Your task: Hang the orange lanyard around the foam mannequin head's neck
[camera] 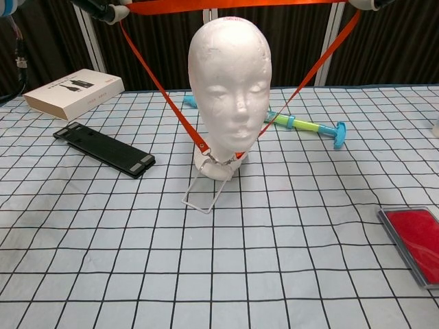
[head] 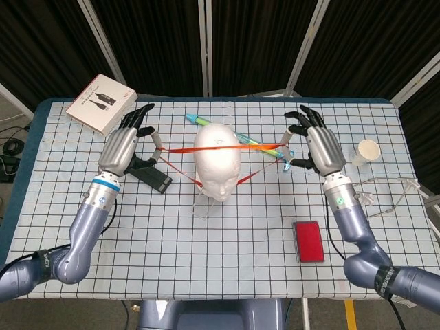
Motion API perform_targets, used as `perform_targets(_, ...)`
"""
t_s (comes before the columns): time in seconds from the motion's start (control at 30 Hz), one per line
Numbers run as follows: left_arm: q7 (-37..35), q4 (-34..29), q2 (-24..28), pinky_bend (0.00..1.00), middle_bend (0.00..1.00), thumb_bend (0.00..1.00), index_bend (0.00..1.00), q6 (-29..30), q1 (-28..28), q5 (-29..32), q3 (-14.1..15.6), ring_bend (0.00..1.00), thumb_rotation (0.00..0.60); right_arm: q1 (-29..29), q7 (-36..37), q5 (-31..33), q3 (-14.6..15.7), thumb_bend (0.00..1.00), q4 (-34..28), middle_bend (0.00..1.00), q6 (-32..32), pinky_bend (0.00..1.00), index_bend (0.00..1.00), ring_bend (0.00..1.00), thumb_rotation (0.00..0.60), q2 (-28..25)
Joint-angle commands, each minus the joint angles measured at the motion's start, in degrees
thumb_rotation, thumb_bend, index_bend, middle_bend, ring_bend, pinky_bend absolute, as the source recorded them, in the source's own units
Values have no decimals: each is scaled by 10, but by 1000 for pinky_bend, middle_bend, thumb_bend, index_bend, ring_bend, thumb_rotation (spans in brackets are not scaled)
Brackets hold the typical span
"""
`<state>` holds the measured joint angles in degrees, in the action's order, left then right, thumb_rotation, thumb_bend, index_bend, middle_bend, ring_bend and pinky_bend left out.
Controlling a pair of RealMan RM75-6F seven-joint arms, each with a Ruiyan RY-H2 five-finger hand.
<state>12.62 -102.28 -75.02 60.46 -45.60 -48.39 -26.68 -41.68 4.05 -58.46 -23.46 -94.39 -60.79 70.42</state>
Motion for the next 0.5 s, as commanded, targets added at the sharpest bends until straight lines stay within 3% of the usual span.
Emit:
perform_targets(0.03, 21, 34, 0, 0, 0, 495, 727, -30, -36, 51, -17, 0, 600, -22, -12, 38, -17, 453, 39, 201, 25, 48, 762, 0, 600, 15)
perform_targets(0.17, 37, 71, -6, 0, 0, 495, 726, -46, -66, 90, -21, 0, 600, -42, -14, 70, -29, 453, 82, 201, 48, 48, 762, 0, 600, 29)
perform_targets(0.5, 37, 158, -42, 0, 0, 495, 714, -80, -113, 112, -9, 0, 600, -90, -25, 91, -27, 452, 196, 203, 96, 48, 759, 0, 600, 80)
